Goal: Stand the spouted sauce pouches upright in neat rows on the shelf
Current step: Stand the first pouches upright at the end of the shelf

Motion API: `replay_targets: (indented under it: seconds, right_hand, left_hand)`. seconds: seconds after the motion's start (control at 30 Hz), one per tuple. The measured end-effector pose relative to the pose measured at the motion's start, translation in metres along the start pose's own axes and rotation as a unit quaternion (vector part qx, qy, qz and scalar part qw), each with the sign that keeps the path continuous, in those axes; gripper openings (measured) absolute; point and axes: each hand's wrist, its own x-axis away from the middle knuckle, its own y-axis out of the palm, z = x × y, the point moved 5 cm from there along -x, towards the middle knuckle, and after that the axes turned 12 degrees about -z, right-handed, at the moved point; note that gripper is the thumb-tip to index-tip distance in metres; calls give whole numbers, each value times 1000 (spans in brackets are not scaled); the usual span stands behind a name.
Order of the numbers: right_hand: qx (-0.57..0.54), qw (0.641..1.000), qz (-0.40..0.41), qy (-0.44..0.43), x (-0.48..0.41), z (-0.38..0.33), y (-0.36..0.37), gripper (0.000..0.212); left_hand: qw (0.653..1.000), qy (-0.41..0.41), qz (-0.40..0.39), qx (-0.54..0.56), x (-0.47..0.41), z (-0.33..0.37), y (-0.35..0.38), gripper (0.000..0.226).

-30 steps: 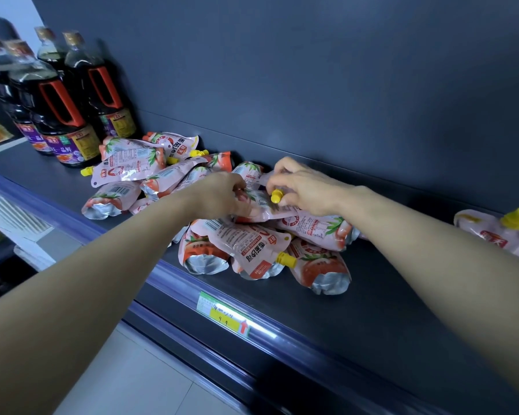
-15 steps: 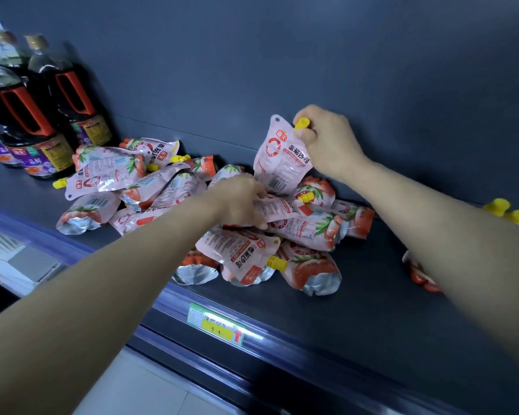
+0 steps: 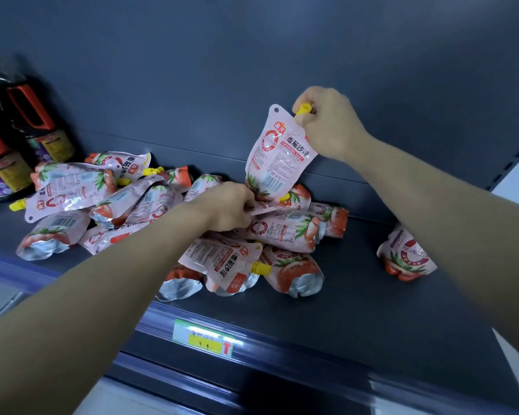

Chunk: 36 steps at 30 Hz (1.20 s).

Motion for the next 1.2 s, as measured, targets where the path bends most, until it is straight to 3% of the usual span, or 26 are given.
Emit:
replay_targets:
  seconds: [0.27, 0.53, 0.57, 0.67, 0.77, 0.87, 1.03, 1.2]
  right_hand:
    - [30, 993, -102, 49, 14, -2, -9, 27]
    - [-18, 990, -110, 86, 24, -6, -9, 50]
    - [3, 988, -122, 91, 27, -7, -10, 49]
    - [41, 983, -139, 110, 31, -1, -11, 12]
    - [40, 981, -131, 134, 33, 5, -14, 42]
    - [37, 979, -109, 166, 36, 5, -16, 55]
    - [-34, 974, -101, 202, 39, 7, -13, 36]
    - [-50, 981, -73, 174, 48, 5, -22, 20]
  left_hand:
    - [993, -74, -69, 54, -2, -15, 6, 60]
    - [988, -85, -65, 114, -11, -24, 5, 51]
    - [987, -85, -71, 112, -12, -24, 6, 49]
    - [985, -82, -96, 119, -15, -24, 5, 45]
    - [984, -72, -108, 119, -17, -22, 3, 39]
    - [981, -70, -111, 145, -19, -22, 3, 37]
    - [972, -76, -106, 195, -24, -28, 2, 30]
    - [949, -107, -115, 274, -16, -23, 1, 22]
